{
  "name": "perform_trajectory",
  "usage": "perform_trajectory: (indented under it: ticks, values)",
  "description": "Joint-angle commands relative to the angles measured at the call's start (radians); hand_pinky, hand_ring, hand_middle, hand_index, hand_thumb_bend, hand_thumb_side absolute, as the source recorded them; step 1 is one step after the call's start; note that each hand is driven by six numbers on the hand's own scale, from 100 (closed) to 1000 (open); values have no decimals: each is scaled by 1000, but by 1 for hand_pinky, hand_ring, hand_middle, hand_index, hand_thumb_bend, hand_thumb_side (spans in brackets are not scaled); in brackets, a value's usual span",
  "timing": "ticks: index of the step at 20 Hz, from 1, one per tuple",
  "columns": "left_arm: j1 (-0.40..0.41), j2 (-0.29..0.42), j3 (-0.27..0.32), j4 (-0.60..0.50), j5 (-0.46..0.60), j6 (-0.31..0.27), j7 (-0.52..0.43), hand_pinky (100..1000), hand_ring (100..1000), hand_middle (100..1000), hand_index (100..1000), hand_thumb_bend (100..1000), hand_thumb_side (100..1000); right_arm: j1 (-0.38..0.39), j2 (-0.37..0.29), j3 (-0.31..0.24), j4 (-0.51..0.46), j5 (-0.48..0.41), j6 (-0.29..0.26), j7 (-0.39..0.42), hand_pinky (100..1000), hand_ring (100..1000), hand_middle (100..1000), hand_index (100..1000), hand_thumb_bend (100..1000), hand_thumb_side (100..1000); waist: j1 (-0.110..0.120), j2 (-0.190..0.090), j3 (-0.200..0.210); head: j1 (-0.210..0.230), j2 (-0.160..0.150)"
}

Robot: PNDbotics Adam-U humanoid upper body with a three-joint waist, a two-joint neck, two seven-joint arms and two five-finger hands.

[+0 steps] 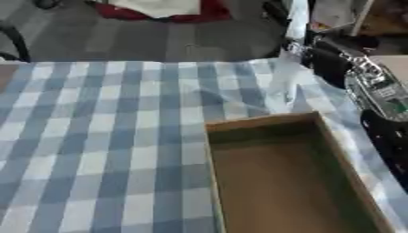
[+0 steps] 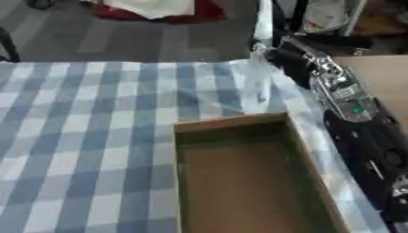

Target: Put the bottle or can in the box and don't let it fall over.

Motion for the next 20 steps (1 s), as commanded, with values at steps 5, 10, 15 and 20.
perform_trajectory:
  ticks: [5, 10, 15, 20]
  values:
    - [-10, 14, 2, -17, 4, -1, 0, 255, 783, 762, 523, 100, 672, 1, -16, -8, -2, 19, 4, -12, 1000, 1000, 1000, 980, 100, 436, 2, -20, -2, 0, -13]
    - [-9, 15, 2, -17, 4, -1, 0, 256, 783, 762, 522, 100, 672, 17, -15, -11, 8, 30, 4, -9, 1000, 1000, 1000, 971, 100, 429, 2, -21, -3, 1, -13]
    - [-9, 14, 2, -18, 5, -1, -1, 255, 783, 763, 522, 100, 672, 27, -8, -12, 19, 34, 4, -9, 1000, 1000, 1000, 966, 100, 428, 3, -20, -3, 0, -14]
    - [-9, 14, 1, -18, 5, -1, -2, 255, 784, 763, 522, 100, 672, 30, -1, -14, 30, 24, 2, -8, 1000, 1000, 1000, 969, 100, 430, 4, -19, -2, -1, -16]
